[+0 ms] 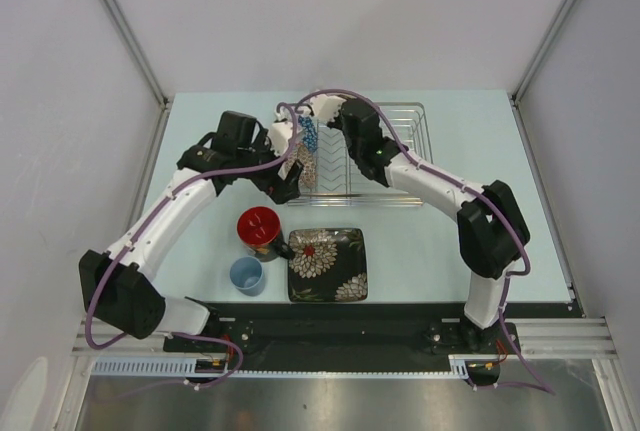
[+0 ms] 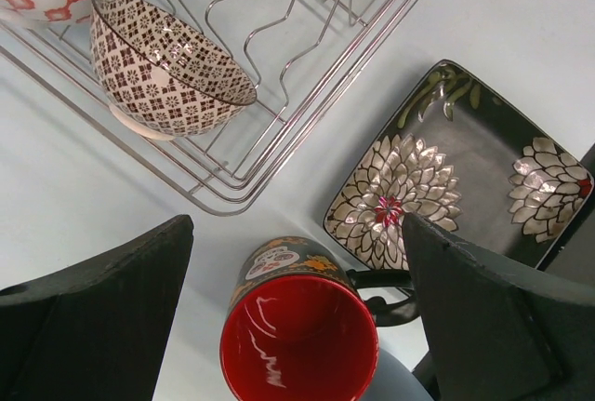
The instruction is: Load the mixed dishes into the dish rack
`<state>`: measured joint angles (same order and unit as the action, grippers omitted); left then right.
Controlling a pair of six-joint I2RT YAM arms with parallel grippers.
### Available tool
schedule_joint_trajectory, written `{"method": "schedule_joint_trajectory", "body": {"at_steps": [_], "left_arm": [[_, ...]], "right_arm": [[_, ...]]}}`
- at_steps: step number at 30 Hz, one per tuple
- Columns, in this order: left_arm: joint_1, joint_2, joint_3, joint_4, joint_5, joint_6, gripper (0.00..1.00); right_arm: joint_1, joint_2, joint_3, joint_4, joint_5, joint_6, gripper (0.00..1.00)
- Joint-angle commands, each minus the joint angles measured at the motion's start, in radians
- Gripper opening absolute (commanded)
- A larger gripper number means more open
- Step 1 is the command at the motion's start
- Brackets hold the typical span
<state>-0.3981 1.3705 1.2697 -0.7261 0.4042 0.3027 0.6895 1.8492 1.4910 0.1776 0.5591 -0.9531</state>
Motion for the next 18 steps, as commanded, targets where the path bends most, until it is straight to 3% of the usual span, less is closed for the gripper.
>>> {"method": "schedule_joint_trajectory", "body": {"at_steps": [1,11,18], "left_arm": [[0.012,-0.033,0.003,0.036,0.013,-0.019,1.00],[0.038,-0.042,-0.003,0.054,0.004,-0.027,1.00],[0.140,-0.056,-0.001,0.070,0.073,-0.053,1.00]], "right_arm": [[-0.007,-0.041,-0.009,0.103,-0.096,-0.125,0.00],[-0.019,-0.013,-0.015,0.031,-0.232,-0.101,0.00],[-0.015,0.044,-0.017,0.033,-0.263,-0.035,0.00]]}}
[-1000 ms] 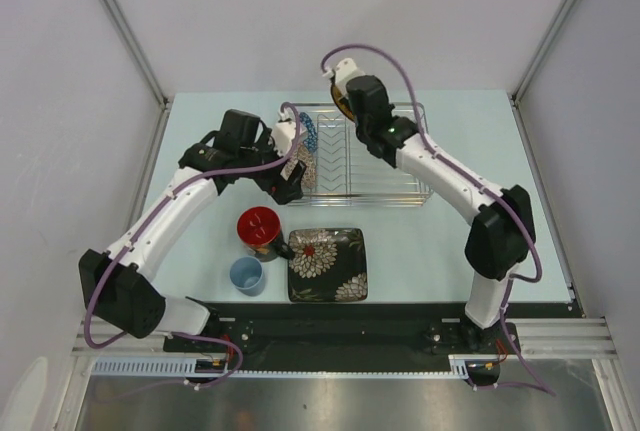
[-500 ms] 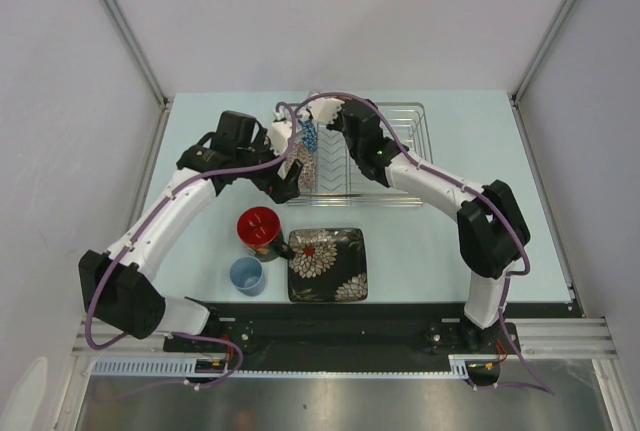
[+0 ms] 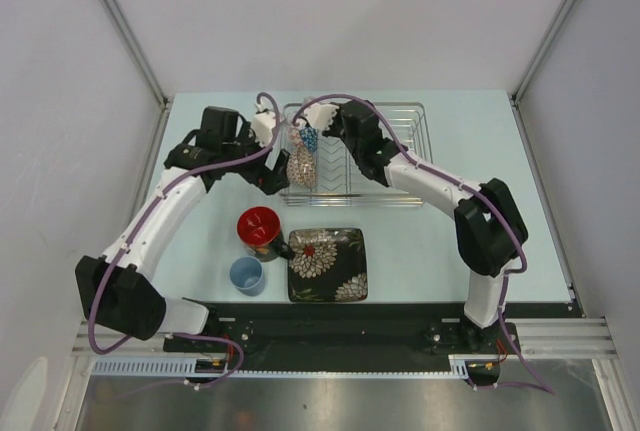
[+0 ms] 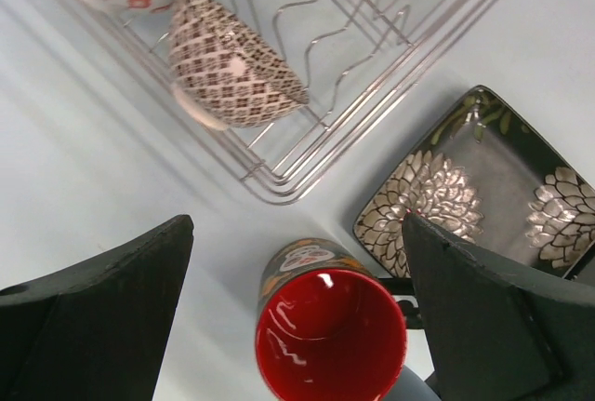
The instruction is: Load the mixed dishes into the dish rack
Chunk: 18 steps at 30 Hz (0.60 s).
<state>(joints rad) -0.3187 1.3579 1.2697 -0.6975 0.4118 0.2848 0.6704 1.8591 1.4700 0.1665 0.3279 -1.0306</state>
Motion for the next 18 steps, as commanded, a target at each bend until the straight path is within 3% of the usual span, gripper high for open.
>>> {"method": "schedule_joint_trajectory", "body": {"at_steps": [1,18], "left_arm": [[0.085,-0.046,-0.001,0.039,0.079,-0.039,1.00],[0.104,-0.059,-0.010,0.052,0.059,-0.029,1.00]], "right_arm": [[0.006,0.040,0.006,0.048,-0.035,0.050,0.00],[0.001,0.124,0.004,0.028,-0.044,0.141,0.00]]}}
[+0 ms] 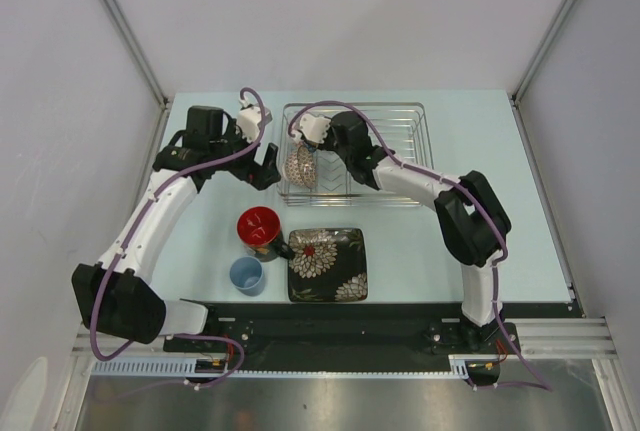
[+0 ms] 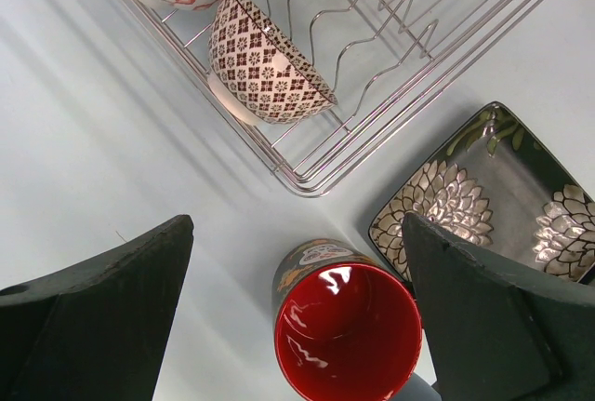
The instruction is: Load the mixed dishes into the dish rack
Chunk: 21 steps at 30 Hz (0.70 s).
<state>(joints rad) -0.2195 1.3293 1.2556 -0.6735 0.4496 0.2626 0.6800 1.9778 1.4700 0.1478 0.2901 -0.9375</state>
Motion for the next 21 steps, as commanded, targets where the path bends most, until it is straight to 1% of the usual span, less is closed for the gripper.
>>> {"method": "schedule_joint_trajectory", "body": {"at_steps": [1,4,6,7,8,10,12,13,14,15,16,21], "left_arm": [[0.003,-0.031,0.005,0.026,0.018,-0.006,1.00],[0.005,-0.031,0.007,0.026,0.014,0.000,1.00],[0.005,-0.030,0.013,0.022,0.012,0.003,1.00],[0.005,-0.030,0.013,0.020,0.012,0.003,1.00],[0.005,-0.030,0.016,0.022,0.012,0.004,1.00],[0.006,-0.030,0.022,0.019,0.011,0.003,1.00],[0.006,-0.031,0.028,0.017,0.011,0.001,1.00],[0.006,-0.033,0.028,0.015,0.009,0.003,1.00],[0.006,-0.036,0.030,0.015,0.011,0.001,1.00],[0.006,-0.038,0.030,0.015,0.011,0.000,1.00],[0.006,-0.039,0.033,0.012,0.009,0.001,1.00],[0.006,-0.059,0.033,0.005,0.006,0.000,1.00]], "right_arm": [[-0.010,0.009,0.004,0.044,-0.005,0.057,0.00],[-0.013,0.010,0.003,0.035,0.000,0.086,0.01],[-0.016,0.009,0.003,0.022,0.004,0.106,0.08],[-0.017,0.007,0.001,0.016,0.003,0.115,0.16],[-0.020,0.004,0.003,0.007,0.004,0.123,0.19],[-0.023,0.001,0.003,-0.002,0.017,0.141,0.26],[-0.025,-0.005,0.003,-0.019,0.024,0.149,0.30],[-0.028,-0.008,0.003,-0.025,0.030,0.161,0.35],[-0.030,-0.013,0.003,-0.030,0.034,0.167,0.55],[-0.031,-0.023,0.001,-0.033,0.035,0.175,0.68],[-0.033,-0.031,0.003,-0.042,0.034,0.189,0.99],[-0.027,-0.079,0.003,-0.053,0.076,0.233,1.00]]}}
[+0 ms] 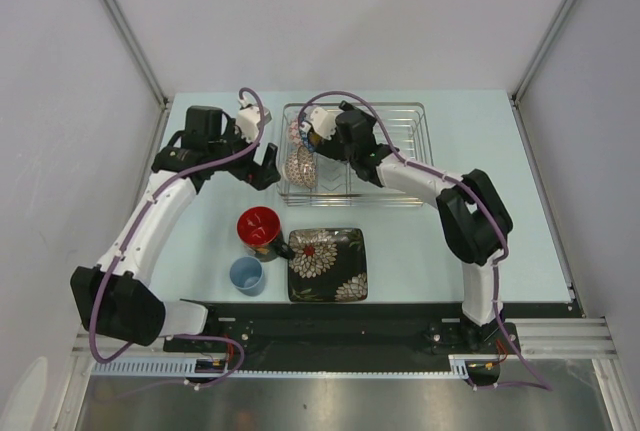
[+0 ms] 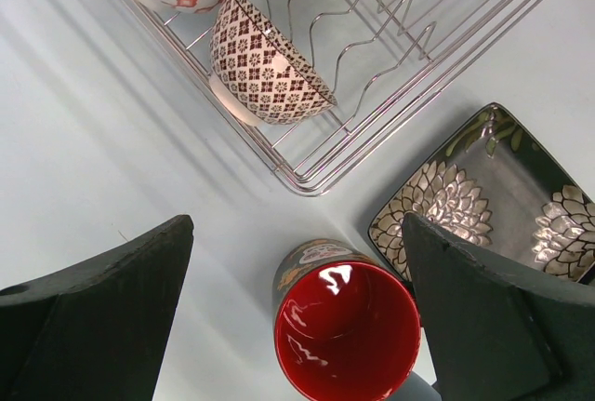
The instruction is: Load the mixed dishes into the dish rack
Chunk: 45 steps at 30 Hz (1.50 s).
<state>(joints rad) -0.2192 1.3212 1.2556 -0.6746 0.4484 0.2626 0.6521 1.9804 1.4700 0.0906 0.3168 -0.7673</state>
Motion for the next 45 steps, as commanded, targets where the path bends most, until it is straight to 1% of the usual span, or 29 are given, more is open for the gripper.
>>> {"method": "schedule_joint_trajectory", "body": {"at_steps": [1,3,5,6,7,8,9,11,12,13,14,15,16,17,18,19,20,21,22,23,25,26,28,29,36,40,41,43,45], "left_arm": [[0.006,-0.053,0.034,0.001,0.006,0.000,1.00],[0.006,-0.057,0.039,-0.002,0.006,0.003,1.00],[0.006,-0.060,0.050,-0.011,0.006,0.004,1.00],[0.006,-0.060,0.062,-0.017,0.010,0.015,1.00],[0.004,-0.059,0.068,-0.031,0.013,0.020,1.00],[0.003,-0.057,0.074,-0.039,0.016,0.026,1.00],[0.000,-0.057,0.083,-0.046,0.016,0.042,1.00],[-0.015,-0.063,0.084,-0.065,0.012,0.059,1.00],[-0.028,-0.068,0.074,-0.072,0.006,0.082,1.00],[-0.045,-0.073,0.067,-0.082,-0.022,0.095,1.00],[-0.089,-0.088,0.041,-0.086,-0.042,0.127,1.00],[-0.121,-0.097,0.025,-0.091,-0.066,0.142,1.00],[-0.153,-0.106,0.007,-0.091,-0.129,0.154,1.00],[-0.220,-0.125,-0.030,-0.091,-0.155,0.179,1.00],[-0.251,-0.134,-0.047,-0.086,-0.175,0.187,1.00],[-0.278,-0.140,-0.062,-0.085,-0.209,0.193,1.00],[-0.319,-0.142,-0.080,-0.089,-0.215,0.201,1.00],[-0.333,-0.139,-0.090,-0.092,-0.221,0.205,1.00],[-0.345,-0.139,-0.100,-0.092,-0.229,0.207,1.00],[-0.373,-0.132,-0.123,-0.091,-0.241,0.216,1.00],[-0.422,-0.129,-0.150,-0.080,-0.272,0.225,1.00],[-0.436,-0.131,-0.174,-0.079,-0.292,0.228,1.00],[-0.463,-0.128,-0.194,-0.072,-0.306,0.230,1.00],[-0.482,-0.128,-0.211,-0.068,-0.313,0.225,1.00],[-0.525,-0.099,-0.242,-0.026,-0.335,0.210,1.00],[-0.531,-0.085,-0.246,-0.010,-0.356,0.224,1.00],[-0.531,-0.085,-0.248,-0.011,-0.358,0.230,1.00],[-0.531,-0.086,-0.254,-0.011,-0.369,0.245,1.00],[-0.531,-0.094,-0.263,-0.002,-0.378,0.254,1.00]], "right_arm": [[0.006,-0.106,0.001,-0.002,0.063,0.074,1.00],[0.017,-0.152,0.003,-0.023,0.087,0.124,1.00],[0.027,-0.248,0.003,-0.075,0.082,0.181,1.00],[0.030,-0.283,0.003,-0.095,0.074,0.251,1.00],[0.030,-0.373,0.003,-0.179,0.065,0.314,1.00],[0.027,-0.415,0.003,-0.225,0.014,0.371,1.00],[0.026,-0.460,0.003,-0.276,-0.016,0.484,1.00],[0.024,-0.552,0.004,-0.434,-0.044,0.603,1.00],[0.018,-0.577,0.004,-0.492,-0.068,0.728,1.00],[0.006,-0.598,0.003,-0.623,-0.117,0.785,1.00],[-0.012,-0.633,0.000,-0.682,-0.269,0.862,1.00],[-0.044,-0.649,-0.052,-0.760,-0.357,0.972,1.00],[-0.046,-0.669,-0.088,-0.787,-0.419,1.031,1.00],[-0.040,-0.722,-0.146,-0.801,-0.465,1.086,1.00],[-0.037,-0.762,-0.269,-0.793,-0.493,1.137,1.00],[-0.031,-0.800,-0.343,-0.779,-0.519,1.251,1.00],[-0.028,-0.839,-0.409,-0.760,-0.548,1.304,1.00],[-0.029,-0.915,-0.539,-0.712,-0.564,1.360,1.00],[-0.034,-0.946,-0.598,-0.691,-0.580,1.448,1.00],[-0.043,-0.978,-0.655,-0.655,-0.605,1.488,1.00],[-0.066,-1.020,-0.799,-0.553,-0.640,1.575,0.95],[-0.068,-1.022,-0.838,-0.519,-0.647,1.594,0.88],[-0.069,-0.985,-0.897,-0.438,-0.662,1.625,0.81],[-0.068,-0.967,-0.908,-0.411,-0.668,1.642,0.74],[-0.039,-0.766,-0.945,-0.177,-0.716,1.669,0.70],[-0.006,-0.661,-0.950,-0.101,-0.707,1.675,0.69],[0.001,-0.625,-0.950,-0.101,-0.703,1.674,0.68],[0.018,-0.598,-0.950,-0.036,-0.690,1.677,0.66],[0.040,-0.566,-0.948,-0.009,-0.668,1.682,0.60]]}}
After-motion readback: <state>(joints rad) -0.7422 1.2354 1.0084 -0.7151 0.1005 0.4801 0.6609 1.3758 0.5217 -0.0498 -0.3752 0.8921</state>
